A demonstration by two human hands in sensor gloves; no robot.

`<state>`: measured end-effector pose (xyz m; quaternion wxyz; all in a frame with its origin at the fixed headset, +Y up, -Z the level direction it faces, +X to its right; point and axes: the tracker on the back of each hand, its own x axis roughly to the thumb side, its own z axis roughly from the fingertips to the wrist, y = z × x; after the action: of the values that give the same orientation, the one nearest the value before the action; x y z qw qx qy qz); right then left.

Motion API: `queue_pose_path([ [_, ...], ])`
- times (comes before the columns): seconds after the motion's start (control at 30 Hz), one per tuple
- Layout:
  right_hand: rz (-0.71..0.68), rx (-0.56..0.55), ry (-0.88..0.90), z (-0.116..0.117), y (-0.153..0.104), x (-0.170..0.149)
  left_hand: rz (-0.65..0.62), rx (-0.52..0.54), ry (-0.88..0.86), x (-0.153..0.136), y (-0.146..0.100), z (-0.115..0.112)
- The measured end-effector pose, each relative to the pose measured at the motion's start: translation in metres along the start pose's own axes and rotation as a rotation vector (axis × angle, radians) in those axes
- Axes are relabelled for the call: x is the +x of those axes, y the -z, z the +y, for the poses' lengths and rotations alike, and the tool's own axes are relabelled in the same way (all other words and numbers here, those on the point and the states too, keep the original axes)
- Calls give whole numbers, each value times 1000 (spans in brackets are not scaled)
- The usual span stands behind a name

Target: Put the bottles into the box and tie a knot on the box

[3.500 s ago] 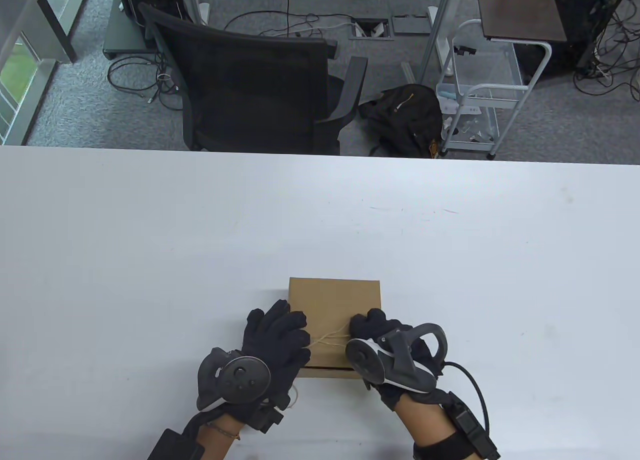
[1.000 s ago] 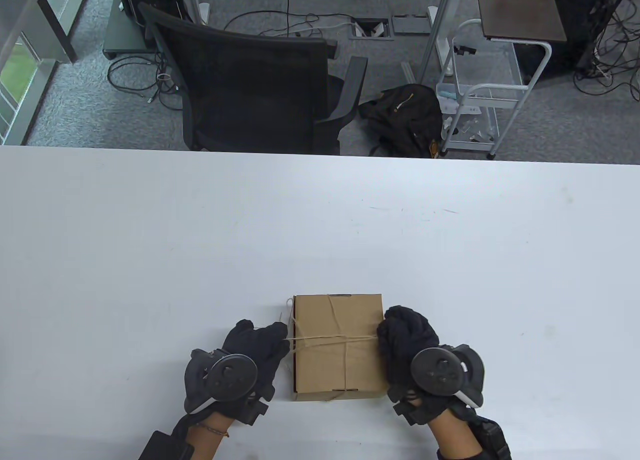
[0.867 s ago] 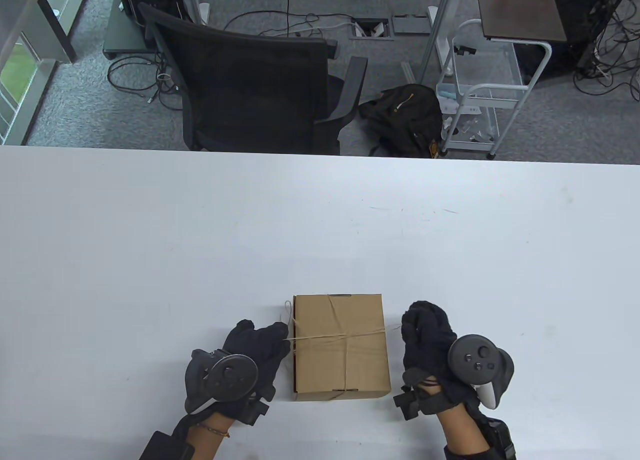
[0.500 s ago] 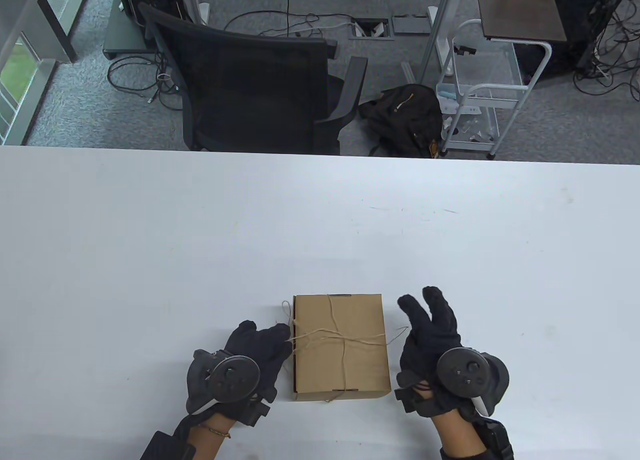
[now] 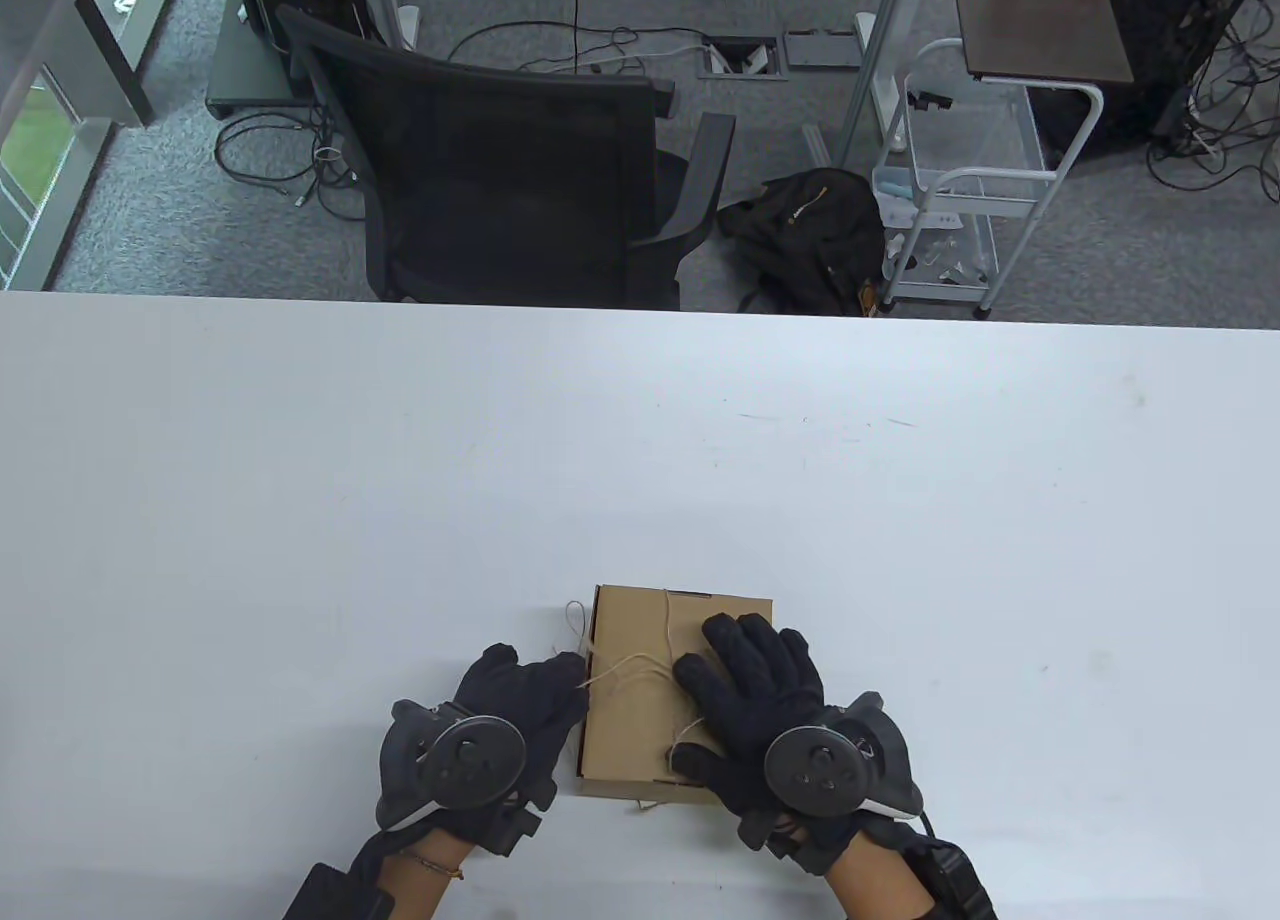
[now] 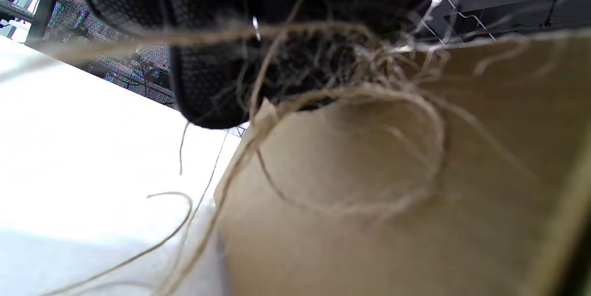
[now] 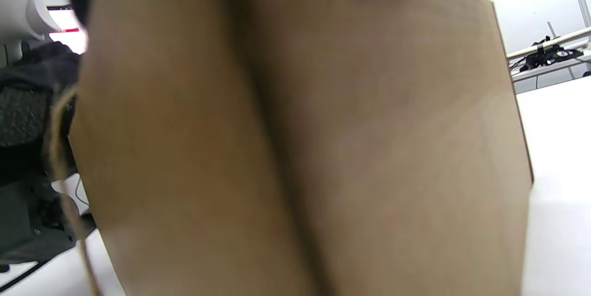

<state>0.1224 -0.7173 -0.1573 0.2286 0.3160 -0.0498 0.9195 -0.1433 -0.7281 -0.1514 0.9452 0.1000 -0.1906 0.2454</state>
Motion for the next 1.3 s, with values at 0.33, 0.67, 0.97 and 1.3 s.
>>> queue_pose_path([
  [0.33, 98, -20, 176, -1, 5, -7, 5, 0, -4, 0, 0, 0],
  [0.67, 75, 3, -7, 0, 8, 4, 13, 9, -8, -1, 1, 2],
  [0.97, 165, -259, 207, -35, -8, -26, 53, 47, -15, -10, 0, 10],
  [1.3, 614, -241, -15, -43, -28, -74, 66, 47, -2, -11, 1, 10],
])
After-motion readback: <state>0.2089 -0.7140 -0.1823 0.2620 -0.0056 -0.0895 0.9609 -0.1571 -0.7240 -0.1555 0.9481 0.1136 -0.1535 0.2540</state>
